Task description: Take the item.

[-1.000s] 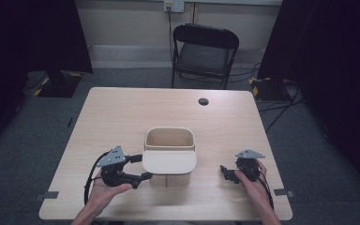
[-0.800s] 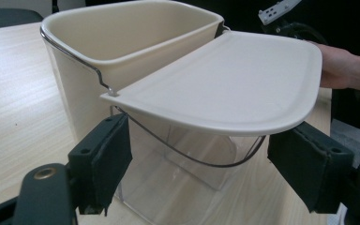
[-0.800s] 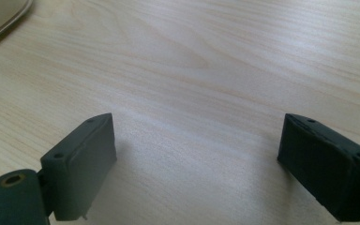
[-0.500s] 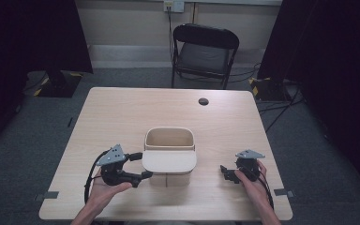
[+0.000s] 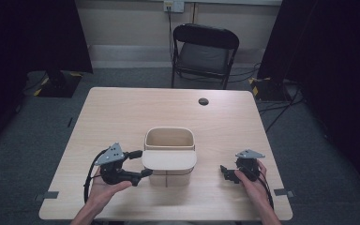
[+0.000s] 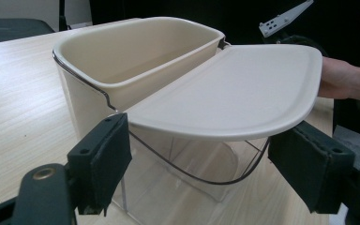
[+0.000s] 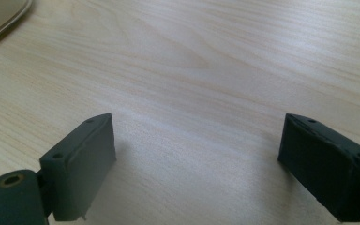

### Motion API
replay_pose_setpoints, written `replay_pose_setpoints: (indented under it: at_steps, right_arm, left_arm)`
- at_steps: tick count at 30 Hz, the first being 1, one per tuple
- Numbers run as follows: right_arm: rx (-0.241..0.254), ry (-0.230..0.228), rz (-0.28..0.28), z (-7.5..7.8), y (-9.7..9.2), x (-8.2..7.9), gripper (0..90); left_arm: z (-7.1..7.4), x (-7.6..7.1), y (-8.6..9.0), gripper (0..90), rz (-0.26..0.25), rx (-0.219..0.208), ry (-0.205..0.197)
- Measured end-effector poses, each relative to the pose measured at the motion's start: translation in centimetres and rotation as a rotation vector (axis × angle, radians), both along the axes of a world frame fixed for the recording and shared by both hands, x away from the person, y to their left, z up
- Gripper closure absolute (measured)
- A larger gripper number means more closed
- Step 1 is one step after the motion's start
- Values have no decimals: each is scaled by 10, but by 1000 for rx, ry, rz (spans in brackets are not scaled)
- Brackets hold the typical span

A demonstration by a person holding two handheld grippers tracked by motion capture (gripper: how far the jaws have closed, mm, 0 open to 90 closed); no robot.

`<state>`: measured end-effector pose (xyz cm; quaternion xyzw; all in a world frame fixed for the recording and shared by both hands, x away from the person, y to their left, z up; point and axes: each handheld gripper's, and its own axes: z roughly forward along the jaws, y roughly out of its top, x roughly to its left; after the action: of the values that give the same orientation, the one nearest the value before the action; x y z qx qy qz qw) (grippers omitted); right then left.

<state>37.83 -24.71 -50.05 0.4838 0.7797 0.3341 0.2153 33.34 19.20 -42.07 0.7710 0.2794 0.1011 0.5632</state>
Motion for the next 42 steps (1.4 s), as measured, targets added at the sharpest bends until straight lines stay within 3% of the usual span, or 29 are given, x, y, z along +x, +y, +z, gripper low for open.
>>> replay_pose_setpoints:
  at_steps: [9,16,42]
  right_arm:
    - [0,0,0,0,0,0,104]
    - [0,0,0,0,0,0,104]
    - [1,2,2,0,0,0,100]
  left_arm:
    - [2,1,-1,224,11,-8,-17]
    - [4,4,0,224,7,-30,-1]
    - [9,11,-1,207,-16,-14,0]
